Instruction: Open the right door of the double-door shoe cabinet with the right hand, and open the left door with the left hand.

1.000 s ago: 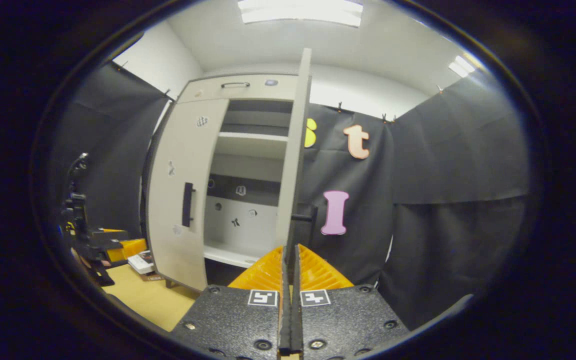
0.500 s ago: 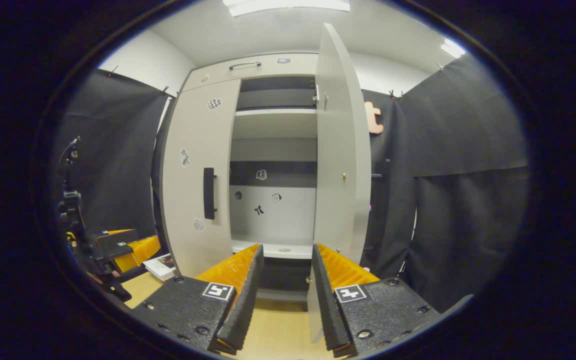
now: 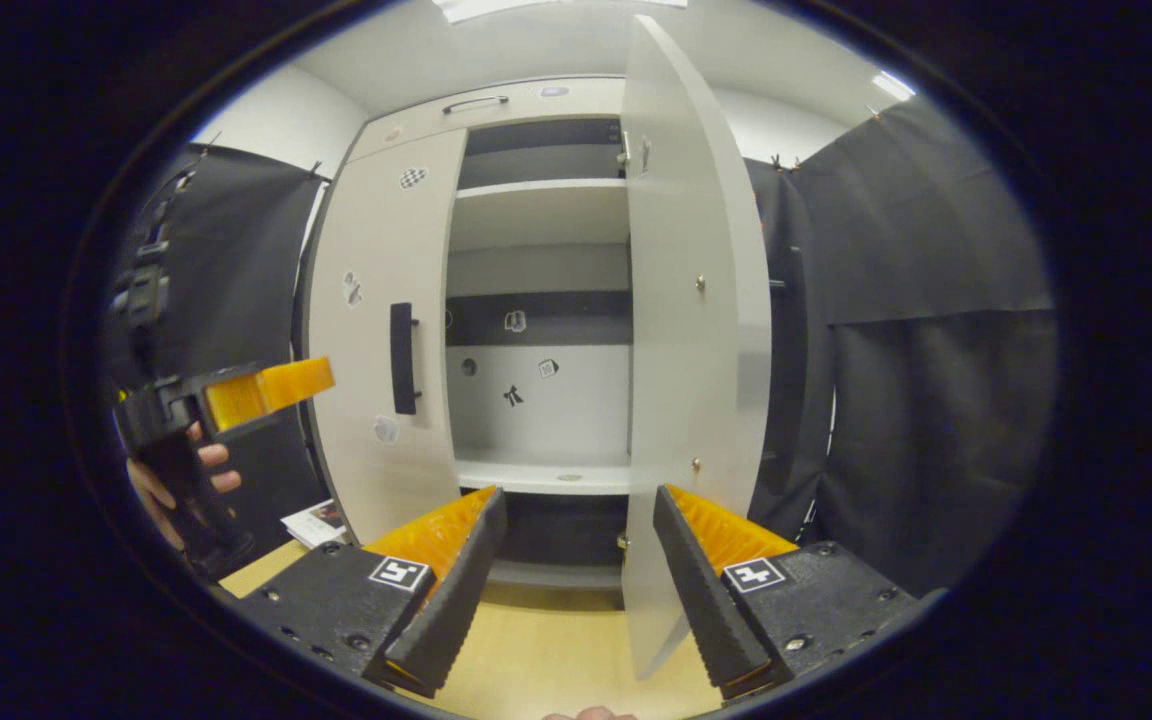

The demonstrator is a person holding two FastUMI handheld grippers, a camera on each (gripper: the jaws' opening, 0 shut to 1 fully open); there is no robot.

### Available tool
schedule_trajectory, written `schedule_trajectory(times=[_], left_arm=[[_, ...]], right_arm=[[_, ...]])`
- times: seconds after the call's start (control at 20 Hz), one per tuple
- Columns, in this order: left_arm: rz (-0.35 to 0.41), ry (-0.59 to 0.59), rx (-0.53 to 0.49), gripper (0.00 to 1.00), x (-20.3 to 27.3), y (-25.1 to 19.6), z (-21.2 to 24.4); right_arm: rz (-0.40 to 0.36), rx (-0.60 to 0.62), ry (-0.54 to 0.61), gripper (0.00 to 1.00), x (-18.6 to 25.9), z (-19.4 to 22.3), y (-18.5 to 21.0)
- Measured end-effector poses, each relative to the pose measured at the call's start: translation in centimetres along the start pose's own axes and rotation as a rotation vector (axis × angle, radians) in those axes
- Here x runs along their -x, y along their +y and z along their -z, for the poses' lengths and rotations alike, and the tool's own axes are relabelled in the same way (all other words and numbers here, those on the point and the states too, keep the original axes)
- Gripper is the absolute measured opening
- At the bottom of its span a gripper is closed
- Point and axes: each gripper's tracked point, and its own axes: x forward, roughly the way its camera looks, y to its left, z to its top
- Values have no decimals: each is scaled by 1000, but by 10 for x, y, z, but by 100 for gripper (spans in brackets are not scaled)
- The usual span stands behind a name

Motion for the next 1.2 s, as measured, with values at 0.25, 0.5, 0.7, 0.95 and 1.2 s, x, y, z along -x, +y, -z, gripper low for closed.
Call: schedule_trajectory(times=[0.25,0.5,0.7,0.95,1.2], left_arm=[[-49,56,-37,95,-83,-4,20],[-62,61,-119,95,-115,-14,22],[-70,70,-103,95,-125,-12,24],[-100,98,-113,92,-128,-6,26],[-97,93,-89,76,-126,0,25]], right_arm=[[-39,4,-14,92,6,-5,6],[-39,10,-27,92,9,-6,2],[-36,-2,-15,92,5,-3,-3],[-44,3,-18,92,-2,-4,0],[-53,4,-12,92,-7,0,2]])
